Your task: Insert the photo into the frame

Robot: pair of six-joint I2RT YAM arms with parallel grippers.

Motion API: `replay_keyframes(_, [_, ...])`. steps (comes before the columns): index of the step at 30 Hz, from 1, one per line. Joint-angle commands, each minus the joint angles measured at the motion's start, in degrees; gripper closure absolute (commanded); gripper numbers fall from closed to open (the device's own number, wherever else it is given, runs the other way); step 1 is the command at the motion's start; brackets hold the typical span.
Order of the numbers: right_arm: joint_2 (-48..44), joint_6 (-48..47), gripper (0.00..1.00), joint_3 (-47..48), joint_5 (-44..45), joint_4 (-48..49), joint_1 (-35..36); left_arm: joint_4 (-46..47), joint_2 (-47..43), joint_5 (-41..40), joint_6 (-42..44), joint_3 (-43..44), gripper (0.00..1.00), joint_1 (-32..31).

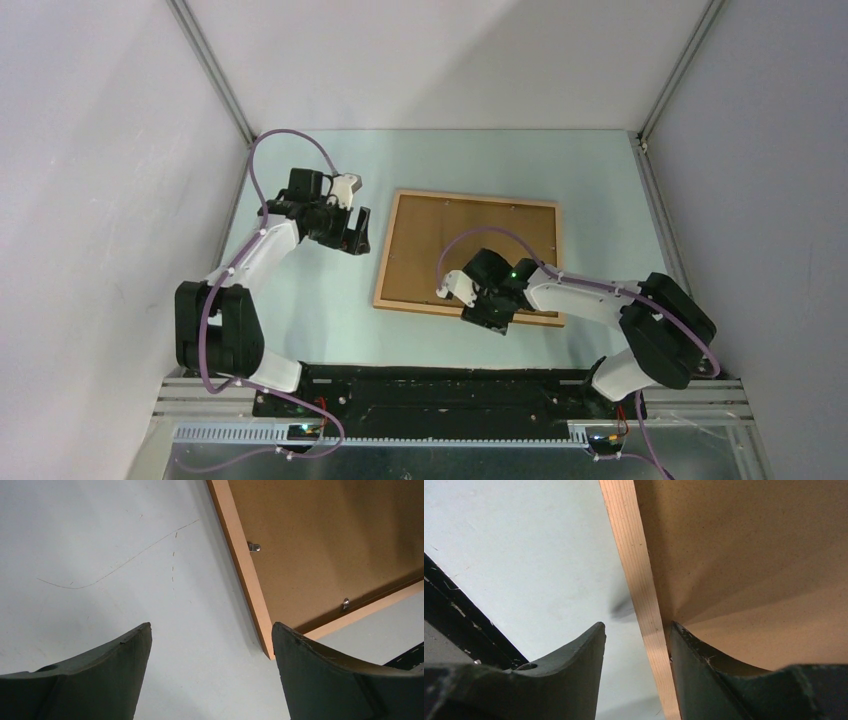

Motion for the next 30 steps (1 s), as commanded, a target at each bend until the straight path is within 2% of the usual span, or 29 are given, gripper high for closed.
replay_keyframes(1, [1.20, 0.44, 0.47, 1.82, 1.29, -0.48, 0.58, 0.46, -0.40, -0.09, 0.79, 0.82, 0.07, 0.12])
replay_keyframes(9, [1.57, 0.63, 0.60, 1.57, 1.30, -1.07, 0.82, 0.51, -0.52, -0.43, 1.10, 0.26, 0.07, 0.11])
replay_keyframes(21, [0.35, -0.46, 1.00, 2.46, 3.25, -1.35, 0.87, 0.88, -5.67, 2.51, 3.92, -1.01, 0.06, 0.08])
replay_keyframes(26, [-1.06, -2.26, 1.00, 5.01, -0.22, -4.32, -0.10, 2.84, -13.40, 2.53, 6.40, -3.70, 0.01, -0.56])
replay_keyframes(30, [-2.48, -4.11, 1.00, 7.94, -2.48, -7.44, -1.23, 3.07, -19.45, 0.48, 7.97, -4.81, 0.00, -2.04])
